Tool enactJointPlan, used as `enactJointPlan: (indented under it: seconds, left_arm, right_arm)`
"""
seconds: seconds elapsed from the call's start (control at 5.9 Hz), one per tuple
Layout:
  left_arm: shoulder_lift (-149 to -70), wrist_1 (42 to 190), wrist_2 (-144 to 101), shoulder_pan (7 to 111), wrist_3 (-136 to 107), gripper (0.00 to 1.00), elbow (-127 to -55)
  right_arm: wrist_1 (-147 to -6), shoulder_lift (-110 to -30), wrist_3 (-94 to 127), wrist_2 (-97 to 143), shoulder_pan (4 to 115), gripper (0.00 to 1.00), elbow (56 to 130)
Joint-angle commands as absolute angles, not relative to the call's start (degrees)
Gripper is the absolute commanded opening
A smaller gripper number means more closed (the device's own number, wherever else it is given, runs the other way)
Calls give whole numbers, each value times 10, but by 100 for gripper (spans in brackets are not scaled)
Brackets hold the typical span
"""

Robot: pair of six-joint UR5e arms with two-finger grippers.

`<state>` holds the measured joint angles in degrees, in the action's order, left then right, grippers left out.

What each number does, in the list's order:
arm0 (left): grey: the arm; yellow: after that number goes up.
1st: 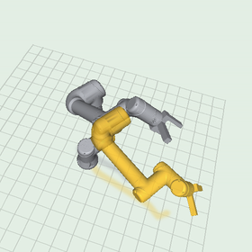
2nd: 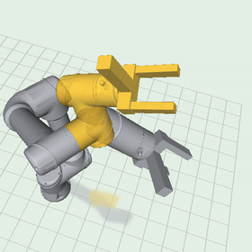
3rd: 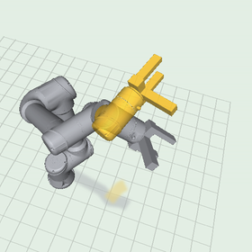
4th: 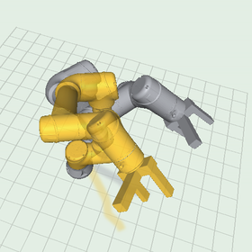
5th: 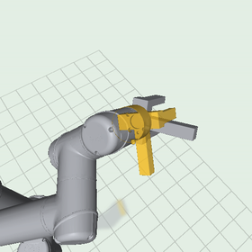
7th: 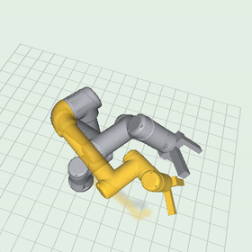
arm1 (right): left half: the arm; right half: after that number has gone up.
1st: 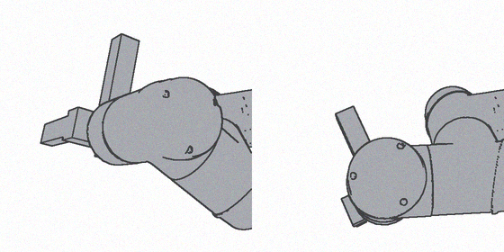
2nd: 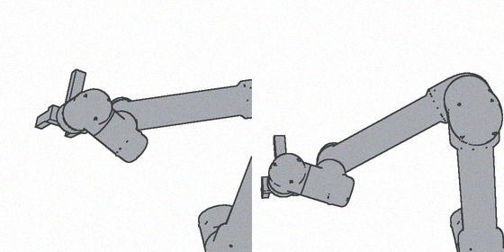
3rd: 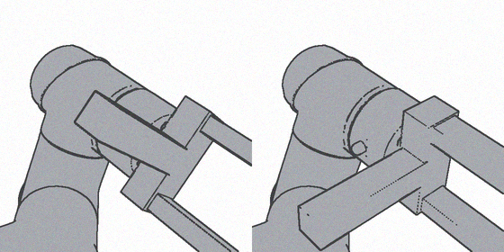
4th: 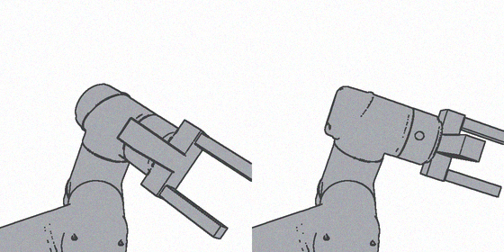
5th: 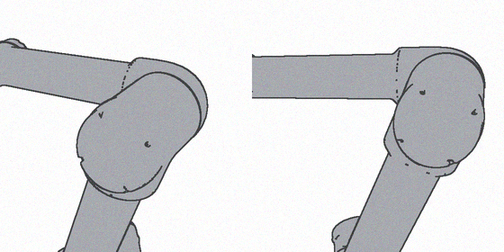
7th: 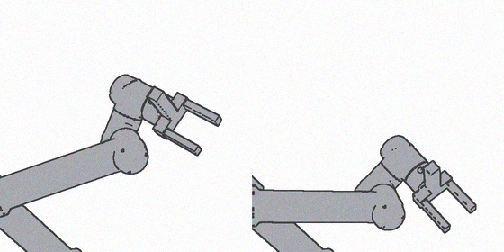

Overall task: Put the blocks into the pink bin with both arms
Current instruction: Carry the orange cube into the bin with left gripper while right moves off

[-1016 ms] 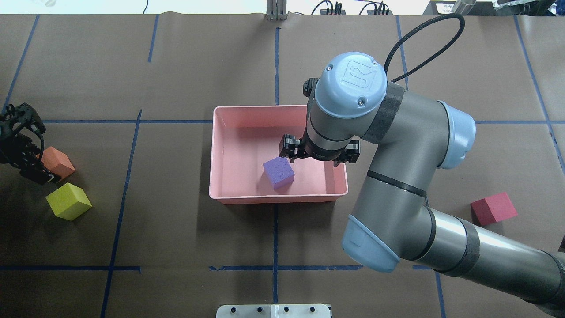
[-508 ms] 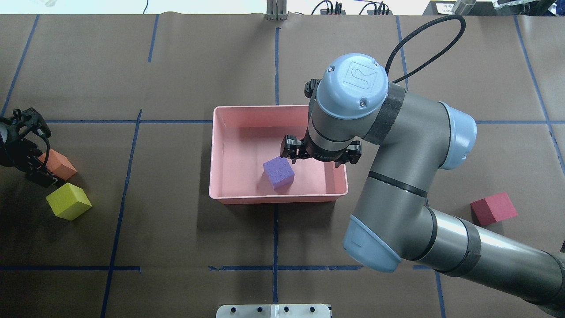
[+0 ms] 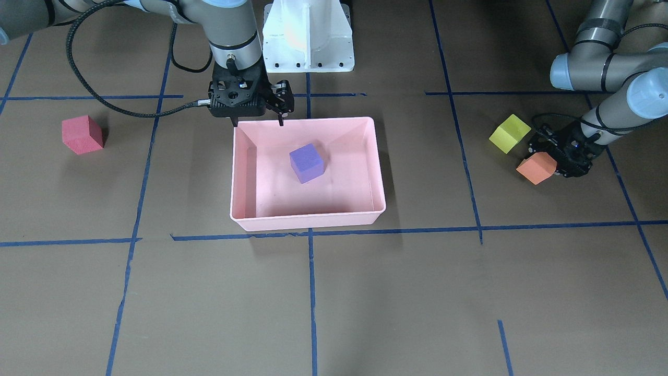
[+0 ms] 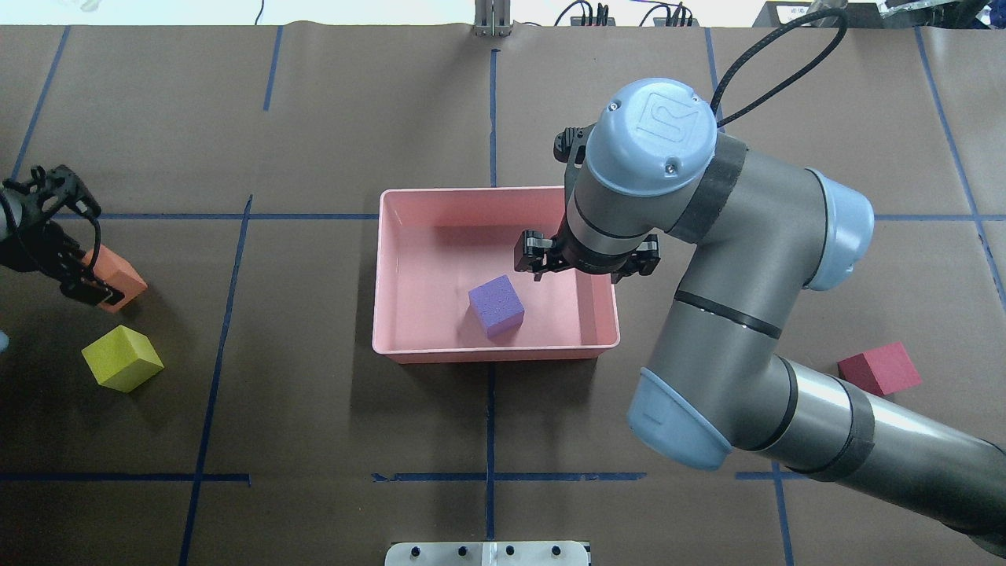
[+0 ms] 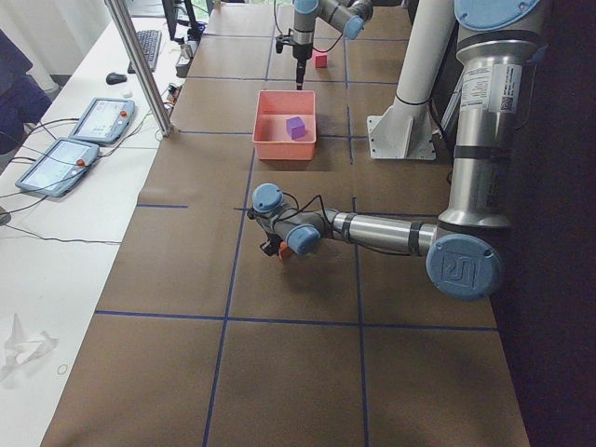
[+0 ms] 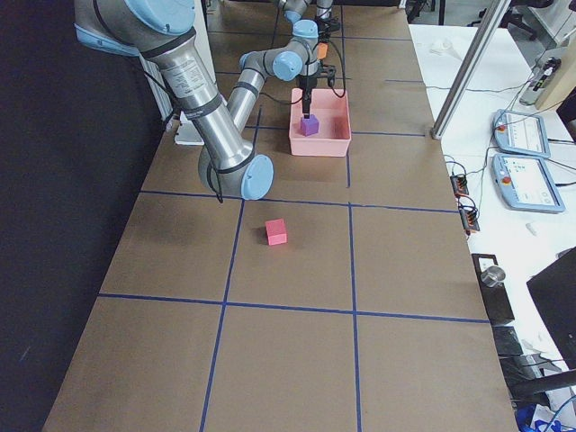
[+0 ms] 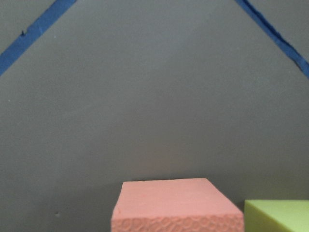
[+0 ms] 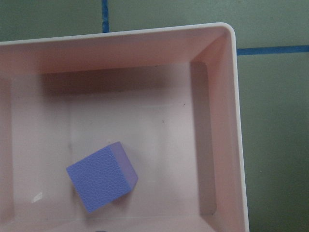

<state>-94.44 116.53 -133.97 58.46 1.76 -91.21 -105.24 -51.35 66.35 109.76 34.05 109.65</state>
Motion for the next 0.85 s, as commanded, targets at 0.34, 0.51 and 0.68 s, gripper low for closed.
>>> enactJointPlan:
  seconds: [0.34, 0.51, 0.68]
  left_arm:
    - [-1149, 948, -1332, 609, -208, 40, -991]
    - [-1195, 909, -1301, 554, -311, 41, -1012]
    - [-1249, 886, -1236, 483, -423, 41, -1019]
  right_arm:
    - [-1049, -644, 438, 1159, 431, 100, 1186]
    - [-1048, -687, 380, 1164, 455, 100, 1213]
    - [-1047, -735, 303, 1192, 494, 100, 1233]
